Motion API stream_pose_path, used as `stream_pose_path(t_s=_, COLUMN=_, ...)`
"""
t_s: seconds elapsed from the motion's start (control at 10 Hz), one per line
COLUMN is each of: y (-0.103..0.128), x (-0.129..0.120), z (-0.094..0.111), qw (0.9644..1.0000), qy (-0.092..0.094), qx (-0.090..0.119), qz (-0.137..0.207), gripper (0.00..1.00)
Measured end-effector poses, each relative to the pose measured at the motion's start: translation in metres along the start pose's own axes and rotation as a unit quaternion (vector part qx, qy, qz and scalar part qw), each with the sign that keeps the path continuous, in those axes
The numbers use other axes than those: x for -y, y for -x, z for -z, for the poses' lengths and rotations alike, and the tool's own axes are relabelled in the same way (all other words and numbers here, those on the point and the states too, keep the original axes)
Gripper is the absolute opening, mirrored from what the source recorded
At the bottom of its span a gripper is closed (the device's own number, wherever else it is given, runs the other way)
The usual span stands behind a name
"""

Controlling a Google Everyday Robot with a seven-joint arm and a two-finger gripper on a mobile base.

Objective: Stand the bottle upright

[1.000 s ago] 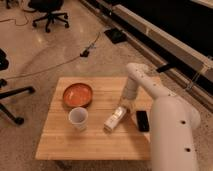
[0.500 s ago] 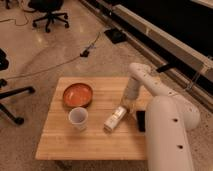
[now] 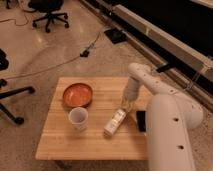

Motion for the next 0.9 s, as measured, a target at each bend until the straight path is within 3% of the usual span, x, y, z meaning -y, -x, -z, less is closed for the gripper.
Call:
stream_pose_path(t_s=0.5, y=0.009, x=0.012, z=0.02, qw=0.9993, qy=0.003, qx=-0.033, qz=0.018, gripper=0.0)
stream_pose_path(t_s=0.9, y=0.017, x=0.025, z=0.051, qw=0.9948, qy=-0.006, qx=-0.097, qz=0.032, gripper=0.0)
